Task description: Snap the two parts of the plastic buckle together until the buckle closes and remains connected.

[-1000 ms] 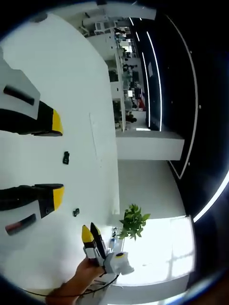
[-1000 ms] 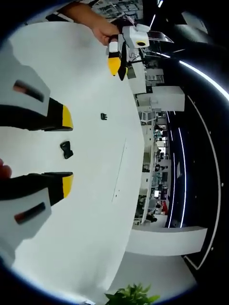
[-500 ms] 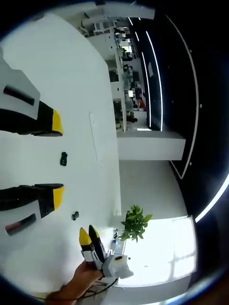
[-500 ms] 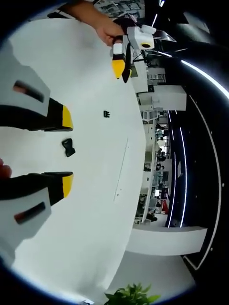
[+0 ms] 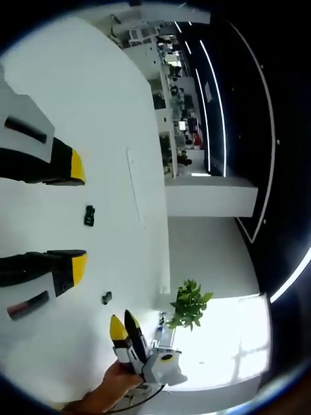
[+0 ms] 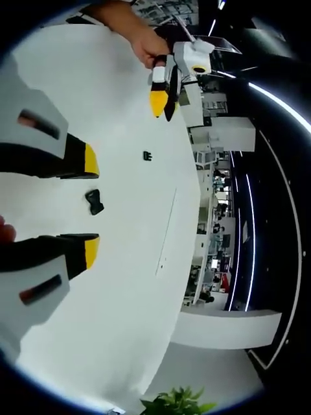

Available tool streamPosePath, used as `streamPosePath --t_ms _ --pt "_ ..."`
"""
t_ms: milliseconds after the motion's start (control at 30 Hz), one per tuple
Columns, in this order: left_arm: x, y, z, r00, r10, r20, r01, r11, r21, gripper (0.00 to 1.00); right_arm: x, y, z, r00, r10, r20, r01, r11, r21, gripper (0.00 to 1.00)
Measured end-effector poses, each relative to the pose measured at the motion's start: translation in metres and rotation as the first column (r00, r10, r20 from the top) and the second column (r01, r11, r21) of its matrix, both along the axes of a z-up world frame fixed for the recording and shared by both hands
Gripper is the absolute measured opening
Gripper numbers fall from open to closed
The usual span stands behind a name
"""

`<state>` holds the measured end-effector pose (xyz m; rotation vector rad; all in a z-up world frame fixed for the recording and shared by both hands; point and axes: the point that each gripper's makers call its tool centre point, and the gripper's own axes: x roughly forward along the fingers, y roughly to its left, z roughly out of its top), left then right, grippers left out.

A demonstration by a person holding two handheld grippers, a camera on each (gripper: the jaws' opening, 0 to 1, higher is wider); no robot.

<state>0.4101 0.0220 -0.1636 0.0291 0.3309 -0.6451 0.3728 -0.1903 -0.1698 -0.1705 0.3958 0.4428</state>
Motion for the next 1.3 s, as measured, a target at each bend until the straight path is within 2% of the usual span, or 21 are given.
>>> streamPosePath --t_ms 167,433,1167,1300 --pt "0.002 -0.003 -0.007 1.000 -0.006 -0.025 0.006 1.000 -0.003 0.40 0.000 0.000 0.000 1.000 -0.002 0.003 0.002 1.000 -0.004 0.34" --pt "0.008 -0.007 -0.009 1.000 -0.009 -0.028 0.009 1.000 0.010 0.39 -0.001 0.000 0.002 1.000 -0.004 0.008 0.004 1.000 -0.006 0.34" --pt "0.025 -0.028 -0.027 0.997 -0.044 -0.070 0.048 0.998 0.046 0.39 -0.002 0.001 0.001 1.000 0.004 0.009 -0.004 1.000 -0.012 0.33" --pt "0.021 -0.032 -0.028 0.996 -0.051 -0.072 0.055 0.997 0.053 0.38 -0.002 0.001 0.001 1.000 0.006 0.009 -0.006 1.000 -0.016 0.33"
